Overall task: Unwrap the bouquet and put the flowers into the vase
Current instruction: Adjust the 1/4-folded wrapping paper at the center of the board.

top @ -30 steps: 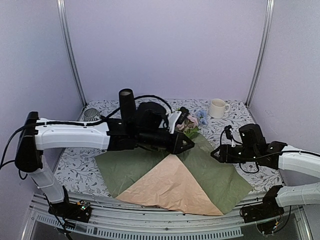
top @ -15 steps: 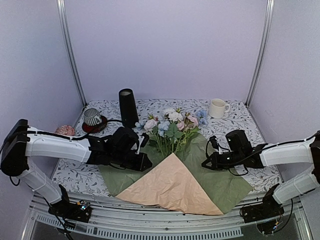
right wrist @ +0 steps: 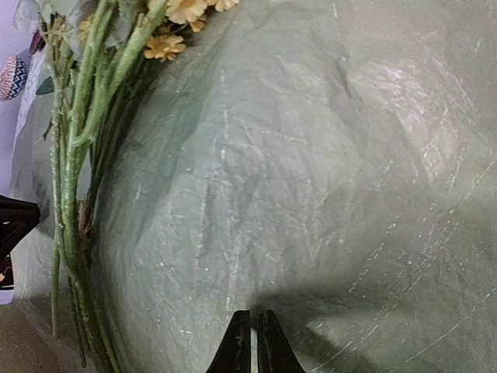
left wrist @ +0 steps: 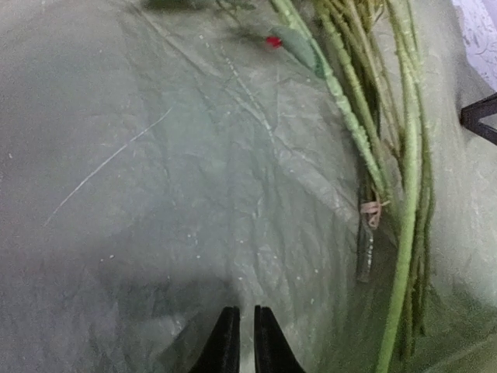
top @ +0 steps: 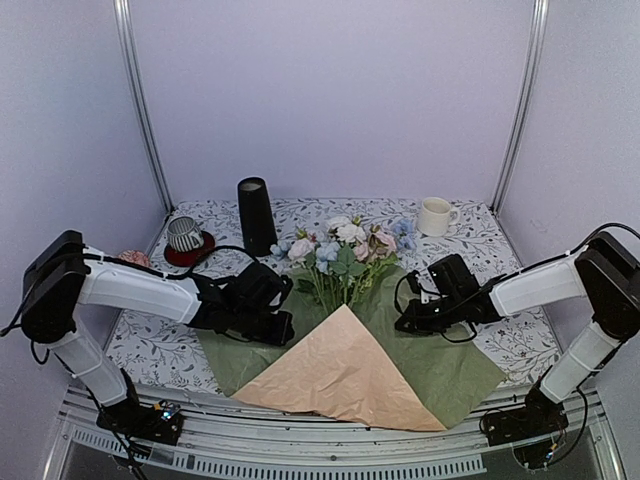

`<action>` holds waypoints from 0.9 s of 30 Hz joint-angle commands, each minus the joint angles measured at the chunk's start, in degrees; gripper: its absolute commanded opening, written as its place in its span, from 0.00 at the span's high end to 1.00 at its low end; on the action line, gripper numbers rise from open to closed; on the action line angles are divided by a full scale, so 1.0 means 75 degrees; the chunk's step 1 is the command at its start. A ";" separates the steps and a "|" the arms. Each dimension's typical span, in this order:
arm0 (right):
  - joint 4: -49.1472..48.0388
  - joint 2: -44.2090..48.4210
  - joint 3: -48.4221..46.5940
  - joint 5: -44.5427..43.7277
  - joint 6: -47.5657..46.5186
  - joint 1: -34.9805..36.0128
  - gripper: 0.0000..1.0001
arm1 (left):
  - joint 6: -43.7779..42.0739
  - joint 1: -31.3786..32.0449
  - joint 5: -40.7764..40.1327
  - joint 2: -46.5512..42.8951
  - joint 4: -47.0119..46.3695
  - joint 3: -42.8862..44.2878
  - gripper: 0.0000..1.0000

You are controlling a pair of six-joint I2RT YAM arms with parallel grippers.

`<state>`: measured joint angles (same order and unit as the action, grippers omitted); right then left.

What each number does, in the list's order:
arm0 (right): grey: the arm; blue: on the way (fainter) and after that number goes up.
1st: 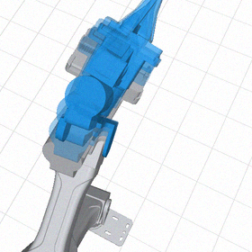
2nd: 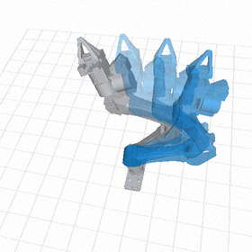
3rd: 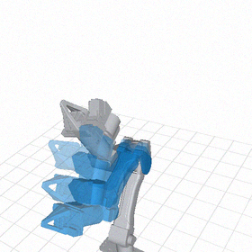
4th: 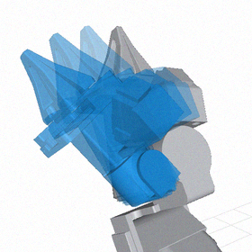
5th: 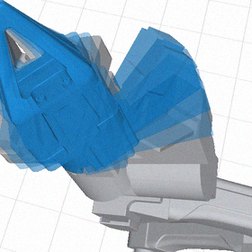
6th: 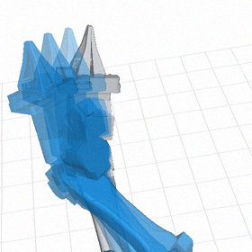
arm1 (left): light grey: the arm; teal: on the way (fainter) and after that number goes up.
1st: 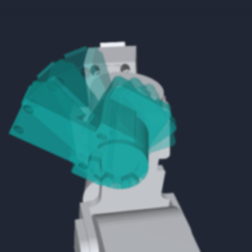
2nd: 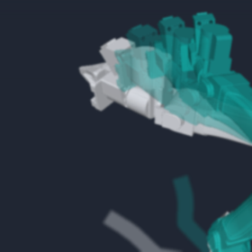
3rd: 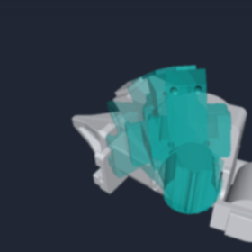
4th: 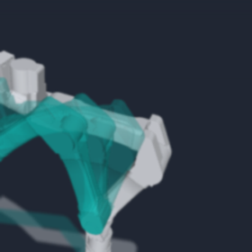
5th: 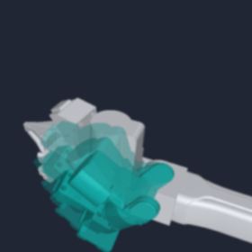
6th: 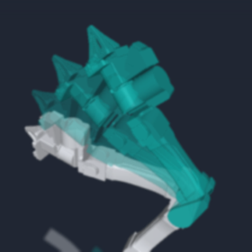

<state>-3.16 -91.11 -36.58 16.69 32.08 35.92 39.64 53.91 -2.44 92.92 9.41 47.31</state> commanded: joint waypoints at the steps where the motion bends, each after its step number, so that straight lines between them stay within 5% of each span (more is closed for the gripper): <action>1: 0.0092 -0.0263 -0.0050 -0.0370 -0.0073 -0.0195 0.94 | 0.0008 -0.0264 -0.0073 0.0271 0.0076 0.0107 0.89; 17: -0.0442 -0.1397 0.0040 0.0277 -0.0449 -0.1664 0.95 | 0.0249 -0.0950 0.0301 0.1332 -0.0805 -0.0257 0.92; 27: 0.0104 -0.2438 -0.1475 -0.0032 -0.0751 -0.2157 0.94 | 0.0056 -0.1386 0.0468 0.2260 -0.1347 0.0290 0.92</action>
<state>-10.52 -104.47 -44.80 22.28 28.45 21.12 40.95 45.78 0.97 104.71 -4.08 49.54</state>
